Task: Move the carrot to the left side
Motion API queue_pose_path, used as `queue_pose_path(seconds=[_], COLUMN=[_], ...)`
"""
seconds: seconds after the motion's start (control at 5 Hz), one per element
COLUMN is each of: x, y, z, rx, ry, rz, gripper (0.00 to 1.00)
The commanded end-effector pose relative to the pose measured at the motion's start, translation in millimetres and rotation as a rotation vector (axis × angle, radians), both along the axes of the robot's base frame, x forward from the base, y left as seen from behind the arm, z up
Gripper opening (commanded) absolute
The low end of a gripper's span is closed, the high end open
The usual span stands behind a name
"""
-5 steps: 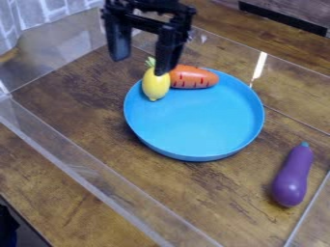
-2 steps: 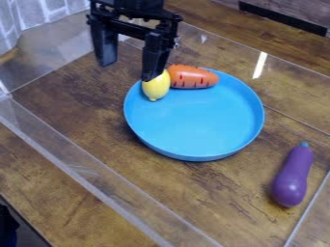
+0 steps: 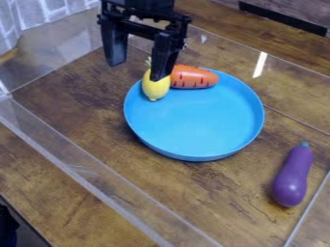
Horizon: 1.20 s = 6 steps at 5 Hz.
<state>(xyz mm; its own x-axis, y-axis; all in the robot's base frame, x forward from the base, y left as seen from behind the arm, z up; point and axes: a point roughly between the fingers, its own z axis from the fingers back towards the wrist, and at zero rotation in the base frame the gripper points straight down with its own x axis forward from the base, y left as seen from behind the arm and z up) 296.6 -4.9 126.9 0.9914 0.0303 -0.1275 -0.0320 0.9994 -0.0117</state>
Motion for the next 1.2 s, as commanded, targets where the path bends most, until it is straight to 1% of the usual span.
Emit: queue_pose_path(seconds=[0.0, 0.2, 0.4, 0.6, 0.8, 1.0], x=[10.2, 8.1, -1.9, -11.9, -7.2, 1.0], y=[0.7, 1.4, -0.9, -0.6, -3.3, -7.0], z=[22.6, 23.5, 15.5, 13.4, 25.6, 29.5], rx=[0.004, 0.002, 0.001, 0.005, -0.003, -0.016], ry=[-0.064, -0.059, -0.045, -0.044, -0.051, -0.057], rz=[0.050, 0.096, 0.071, 0.053, 0.007, -0.041], gripper=[1.00, 1.00, 1.00, 1.00, 1.00, 1.00])
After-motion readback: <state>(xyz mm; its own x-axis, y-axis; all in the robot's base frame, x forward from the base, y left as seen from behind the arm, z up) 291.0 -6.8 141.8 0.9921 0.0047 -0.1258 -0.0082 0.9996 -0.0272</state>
